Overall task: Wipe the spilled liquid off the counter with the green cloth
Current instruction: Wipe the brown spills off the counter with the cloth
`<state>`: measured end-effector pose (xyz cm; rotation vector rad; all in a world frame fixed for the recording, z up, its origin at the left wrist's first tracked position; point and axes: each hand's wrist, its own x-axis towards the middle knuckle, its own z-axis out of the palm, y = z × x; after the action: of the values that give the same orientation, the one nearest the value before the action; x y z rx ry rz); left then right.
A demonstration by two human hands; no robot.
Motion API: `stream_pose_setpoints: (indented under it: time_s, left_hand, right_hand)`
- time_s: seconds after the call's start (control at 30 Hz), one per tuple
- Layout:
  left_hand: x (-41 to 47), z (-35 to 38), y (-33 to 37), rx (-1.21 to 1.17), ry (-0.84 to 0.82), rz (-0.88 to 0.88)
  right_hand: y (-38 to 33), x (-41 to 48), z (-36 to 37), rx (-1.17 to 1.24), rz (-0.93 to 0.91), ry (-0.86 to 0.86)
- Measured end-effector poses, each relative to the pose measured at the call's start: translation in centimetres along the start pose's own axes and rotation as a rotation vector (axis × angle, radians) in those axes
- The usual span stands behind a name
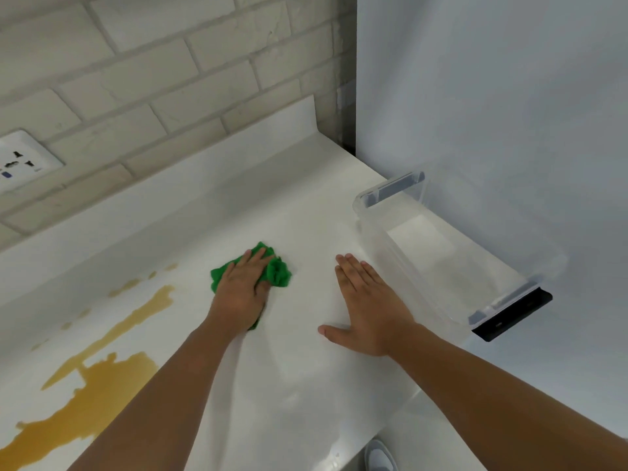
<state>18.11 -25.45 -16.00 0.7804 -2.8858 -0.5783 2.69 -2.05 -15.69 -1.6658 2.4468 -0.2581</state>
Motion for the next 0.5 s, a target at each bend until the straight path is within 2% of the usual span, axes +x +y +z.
stream_pose_setpoints:
  time_s: [0.13,0.2,0.37,0.5]
  left_hand:
    - [5.7,-0.1,1.0,0.042,0.031,-0.196]
    - [7.3,0.5,2.7,0.064,0.020,-0.203]
    - [3.6,2.4,6.2,-0.007,-0.031,0.092]
    - [-3.3,2.3,4.9,-0.030,-0.112,0.303]
  right_hand:
    - [0.0,-0.1,-0.1,0.025,0.004,0.009]
    - [0.0,-0.2,-0.2,0.047,0.005,0.013]
    - [-0.2,-0.8,-0.1,0.141,0.010,0.079]
    - [-0.5,-1.8,0.1,0.157,0.035,0.096]
